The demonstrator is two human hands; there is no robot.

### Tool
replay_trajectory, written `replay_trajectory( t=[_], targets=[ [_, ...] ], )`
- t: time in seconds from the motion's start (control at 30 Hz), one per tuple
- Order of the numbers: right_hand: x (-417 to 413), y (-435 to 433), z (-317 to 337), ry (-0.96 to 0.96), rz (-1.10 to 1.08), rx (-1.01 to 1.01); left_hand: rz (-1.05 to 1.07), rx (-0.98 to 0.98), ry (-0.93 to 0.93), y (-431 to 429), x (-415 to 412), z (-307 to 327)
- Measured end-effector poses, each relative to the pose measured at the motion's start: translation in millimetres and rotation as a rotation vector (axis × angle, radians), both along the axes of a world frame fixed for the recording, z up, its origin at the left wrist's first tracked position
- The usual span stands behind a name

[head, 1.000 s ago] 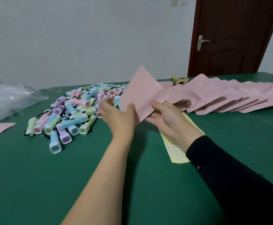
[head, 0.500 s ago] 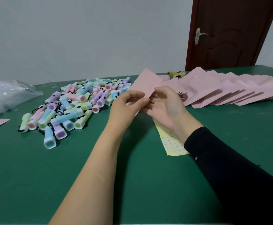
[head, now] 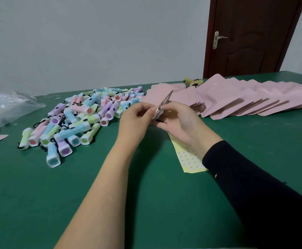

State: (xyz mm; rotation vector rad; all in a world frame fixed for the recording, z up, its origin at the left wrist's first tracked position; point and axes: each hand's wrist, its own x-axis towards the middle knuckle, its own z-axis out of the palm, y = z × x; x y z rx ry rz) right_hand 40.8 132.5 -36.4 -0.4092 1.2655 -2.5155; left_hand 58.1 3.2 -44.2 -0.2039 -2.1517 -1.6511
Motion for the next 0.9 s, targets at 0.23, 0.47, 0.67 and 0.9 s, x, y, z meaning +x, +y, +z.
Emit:
replay_trajectory(
  t=[0.23, 0.47, 0.67, 0.9],
  targets=[
    [1, -11, -6, 0.096, -0.195, 0.205, 0.118, -0.177, 0.054, 12, 1, 1],
    [2, -18, -12, 0.409, -0.633, 0.758, 0.145, -0.204, 0.096, 15, 2, 4],
    [2, -16, -8, 0.396, -0.604, 0.707, 0.077, -0.014, 0.045, 11, 1, 6],
    [3, -13, -8, 0.382, -0.537, 0.689, -0.038, 0.094, -0.011, 4, 1, 5]
  ],
)
